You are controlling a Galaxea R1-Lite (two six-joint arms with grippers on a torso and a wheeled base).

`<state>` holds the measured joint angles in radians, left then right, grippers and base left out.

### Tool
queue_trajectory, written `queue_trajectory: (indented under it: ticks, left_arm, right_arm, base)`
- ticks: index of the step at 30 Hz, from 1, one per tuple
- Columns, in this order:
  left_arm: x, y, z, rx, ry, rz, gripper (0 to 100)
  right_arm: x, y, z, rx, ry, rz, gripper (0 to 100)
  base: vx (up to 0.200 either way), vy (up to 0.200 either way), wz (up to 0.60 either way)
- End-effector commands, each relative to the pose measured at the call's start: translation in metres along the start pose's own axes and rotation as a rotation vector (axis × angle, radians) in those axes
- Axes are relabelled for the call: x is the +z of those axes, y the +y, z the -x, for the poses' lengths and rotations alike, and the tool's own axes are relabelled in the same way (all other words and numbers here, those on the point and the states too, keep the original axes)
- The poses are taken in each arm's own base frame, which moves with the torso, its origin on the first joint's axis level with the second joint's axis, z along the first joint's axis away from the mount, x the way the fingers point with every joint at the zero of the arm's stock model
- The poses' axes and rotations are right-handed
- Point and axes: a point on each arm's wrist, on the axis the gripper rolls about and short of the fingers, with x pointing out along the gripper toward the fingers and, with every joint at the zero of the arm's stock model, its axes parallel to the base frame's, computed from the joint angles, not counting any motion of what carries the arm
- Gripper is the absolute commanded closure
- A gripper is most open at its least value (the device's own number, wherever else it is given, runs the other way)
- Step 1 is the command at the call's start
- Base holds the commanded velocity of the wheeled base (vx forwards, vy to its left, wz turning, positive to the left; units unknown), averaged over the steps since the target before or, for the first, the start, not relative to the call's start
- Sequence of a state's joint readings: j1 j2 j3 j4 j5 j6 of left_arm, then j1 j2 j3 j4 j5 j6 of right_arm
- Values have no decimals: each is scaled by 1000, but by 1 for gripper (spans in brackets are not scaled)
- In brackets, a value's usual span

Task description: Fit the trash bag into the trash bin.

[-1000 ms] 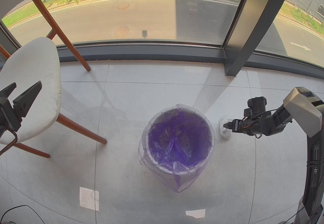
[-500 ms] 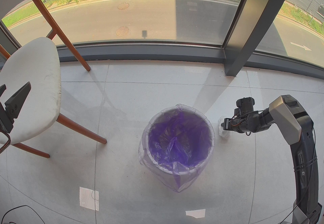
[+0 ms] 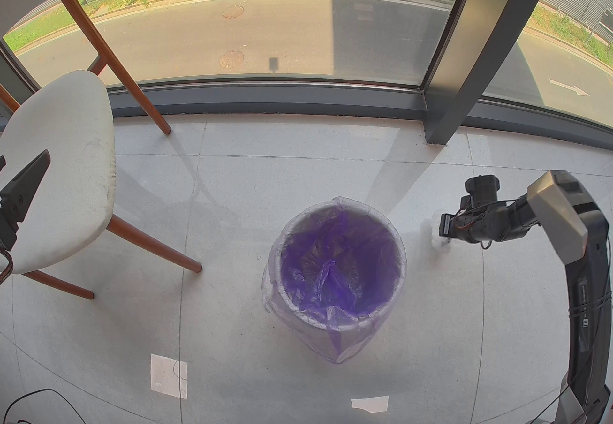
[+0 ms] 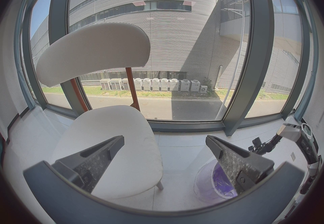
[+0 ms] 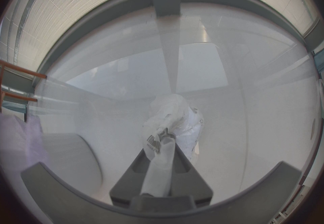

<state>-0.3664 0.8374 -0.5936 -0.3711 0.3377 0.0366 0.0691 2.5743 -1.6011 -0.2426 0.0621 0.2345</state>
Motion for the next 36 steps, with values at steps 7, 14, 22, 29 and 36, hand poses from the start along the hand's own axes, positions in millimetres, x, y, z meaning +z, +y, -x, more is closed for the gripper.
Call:
queue_trajectory:
  ticks: [7, 14, 22, 29, 36]
  left_arm:
    - [-8, 0, 1, -3, 26, -6, 0]
    - [-11, 4, 13, -5, 6, 1, 0]
    - [-18, 8, 25, 3, -7, 4, 0]
    - [-20, 9, 28, 8, -7, 5, 0]
    - [-21, 10, 30, 11, -14, 6, 0]
  right_arm:
    - [19, 11, 252, 304, -134, 14, 100]
    - [-11, 44, 292, 410, -122, 98, 100]
    - [-48, 94, 293, 544, -4, 214, 100]
    - [-70, 124, 264, 580, 106, 281, 100]
    - [-80, 151, 206, 588, -19, 302, 100]
  base:
    - [0, 0, 0]
    - [0, 0, 0]
    - [0, 0, 0]
    - [0, 0, 0]
    - [0, 0, 0]
